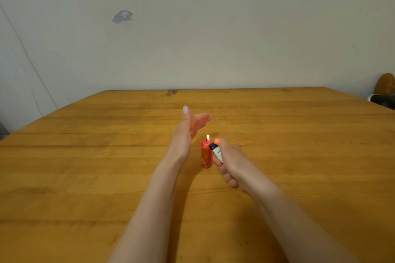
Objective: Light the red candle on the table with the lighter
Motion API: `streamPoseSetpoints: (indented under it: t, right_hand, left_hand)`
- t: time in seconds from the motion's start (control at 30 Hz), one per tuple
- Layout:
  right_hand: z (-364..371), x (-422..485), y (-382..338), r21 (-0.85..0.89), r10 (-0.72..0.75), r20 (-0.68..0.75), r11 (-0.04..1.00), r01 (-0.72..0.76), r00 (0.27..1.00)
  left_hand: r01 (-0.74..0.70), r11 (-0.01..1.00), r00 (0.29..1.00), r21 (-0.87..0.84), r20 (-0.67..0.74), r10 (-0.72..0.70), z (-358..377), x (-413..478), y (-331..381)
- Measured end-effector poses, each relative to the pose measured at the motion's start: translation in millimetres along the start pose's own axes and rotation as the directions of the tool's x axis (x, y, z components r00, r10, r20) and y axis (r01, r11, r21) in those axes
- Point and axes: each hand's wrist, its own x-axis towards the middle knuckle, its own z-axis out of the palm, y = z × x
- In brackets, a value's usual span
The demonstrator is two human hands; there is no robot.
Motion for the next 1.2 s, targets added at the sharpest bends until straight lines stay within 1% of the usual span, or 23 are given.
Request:
streamPoseSetpoints:
  t: [1.2]
  right_hand:
    - [0.5,1.5,1.0,-0.014,0.006,-0.004,1.0,-0.006,1.0]
  left_hand:
    - [0.017,1.0,1.0,-0.013,0.012,-0.017,0.2,-4.8,4.7]
